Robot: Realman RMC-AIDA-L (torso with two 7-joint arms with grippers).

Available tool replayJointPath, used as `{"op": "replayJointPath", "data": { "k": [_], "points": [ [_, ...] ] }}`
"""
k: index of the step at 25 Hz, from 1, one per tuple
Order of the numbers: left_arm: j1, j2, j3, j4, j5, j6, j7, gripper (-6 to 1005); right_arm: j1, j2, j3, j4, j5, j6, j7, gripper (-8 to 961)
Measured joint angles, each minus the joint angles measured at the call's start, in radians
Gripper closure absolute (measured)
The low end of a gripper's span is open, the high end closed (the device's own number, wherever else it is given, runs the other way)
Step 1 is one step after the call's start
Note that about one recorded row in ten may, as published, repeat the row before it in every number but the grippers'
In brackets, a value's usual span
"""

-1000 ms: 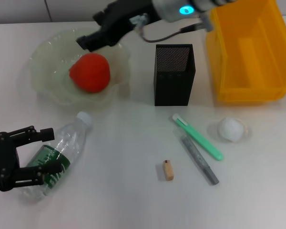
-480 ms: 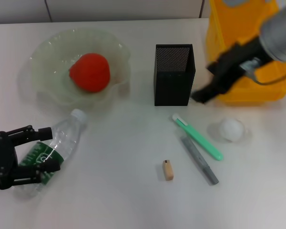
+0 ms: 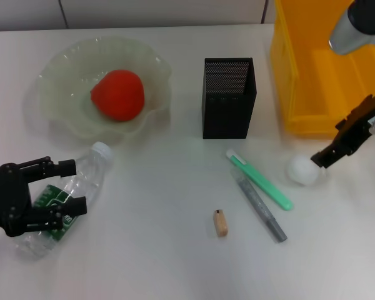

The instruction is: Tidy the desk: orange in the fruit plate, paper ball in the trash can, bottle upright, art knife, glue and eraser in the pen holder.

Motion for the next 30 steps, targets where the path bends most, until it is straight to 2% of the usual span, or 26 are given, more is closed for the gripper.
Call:
{"op": "replayJointPath", "data": {
  "k": [7,16,20,26,30],
  "points": [
    [-0.003,-0.002,0.000,-0.001,0.003,-0.001,-0.003,176,0.002,-0.001,-0.027,0.095,0.002,0.046,-0.014,170],
    [0.000,-0.003,0.000,-0.002,0.003,0.001,-0.011,177,0.021,0.003,-0.180,0.236,0.028,0.225,0.004,199],
    [0.005,-0.003,0.000,-0.001,0.003,0.000,-0.011,178,0.032,0.002,-0.188,0.244,0.045,0.229,0.004,212],
    [0.009,-0.001,0.000,-0.001,0.003,0.005,-0.012,178,0.037,0.001,-0.186,0.222,0.045,0.191,0.006,447],
    [0.009,0.001,0.000,-0.001,0.003,0.008,-0.015,179,0.025,0.001,-0.163,0.123,0.055,0.112,0.007,490]
  ]
}}
